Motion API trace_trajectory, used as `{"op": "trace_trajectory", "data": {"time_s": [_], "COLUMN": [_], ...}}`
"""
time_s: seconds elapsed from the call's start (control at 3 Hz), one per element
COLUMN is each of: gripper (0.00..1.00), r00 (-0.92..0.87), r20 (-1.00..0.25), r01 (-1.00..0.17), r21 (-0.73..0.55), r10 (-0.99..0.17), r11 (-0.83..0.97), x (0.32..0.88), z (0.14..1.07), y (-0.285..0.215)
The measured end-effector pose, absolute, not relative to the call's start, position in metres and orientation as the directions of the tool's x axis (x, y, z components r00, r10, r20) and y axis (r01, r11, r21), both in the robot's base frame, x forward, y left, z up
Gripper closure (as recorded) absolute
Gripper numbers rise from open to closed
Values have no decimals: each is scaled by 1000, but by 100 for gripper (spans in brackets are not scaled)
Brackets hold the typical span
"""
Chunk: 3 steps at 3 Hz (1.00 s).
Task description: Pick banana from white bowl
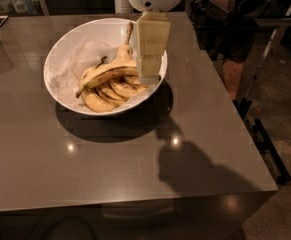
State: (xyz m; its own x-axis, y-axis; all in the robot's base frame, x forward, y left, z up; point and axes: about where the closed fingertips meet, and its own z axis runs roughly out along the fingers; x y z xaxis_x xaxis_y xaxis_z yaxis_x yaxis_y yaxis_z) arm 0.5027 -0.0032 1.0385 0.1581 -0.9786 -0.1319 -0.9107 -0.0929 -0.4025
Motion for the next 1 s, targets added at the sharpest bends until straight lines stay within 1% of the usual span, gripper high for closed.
{"op": "trace_trajectory", "data": {"time_s": [0.33,0.67,1.0], "gripper": [0,0,0], "r00": [225,225,226], "r20": [-118,-118,-139], "r01": [-907,-907,-924], "r21": [-388,-389,-344], "r10": [-967,-967,-964], "r11": [-164,-164,-167], "x": [517,517,533], "z": [1027,1027,1007], "y": [28,28,44]}}
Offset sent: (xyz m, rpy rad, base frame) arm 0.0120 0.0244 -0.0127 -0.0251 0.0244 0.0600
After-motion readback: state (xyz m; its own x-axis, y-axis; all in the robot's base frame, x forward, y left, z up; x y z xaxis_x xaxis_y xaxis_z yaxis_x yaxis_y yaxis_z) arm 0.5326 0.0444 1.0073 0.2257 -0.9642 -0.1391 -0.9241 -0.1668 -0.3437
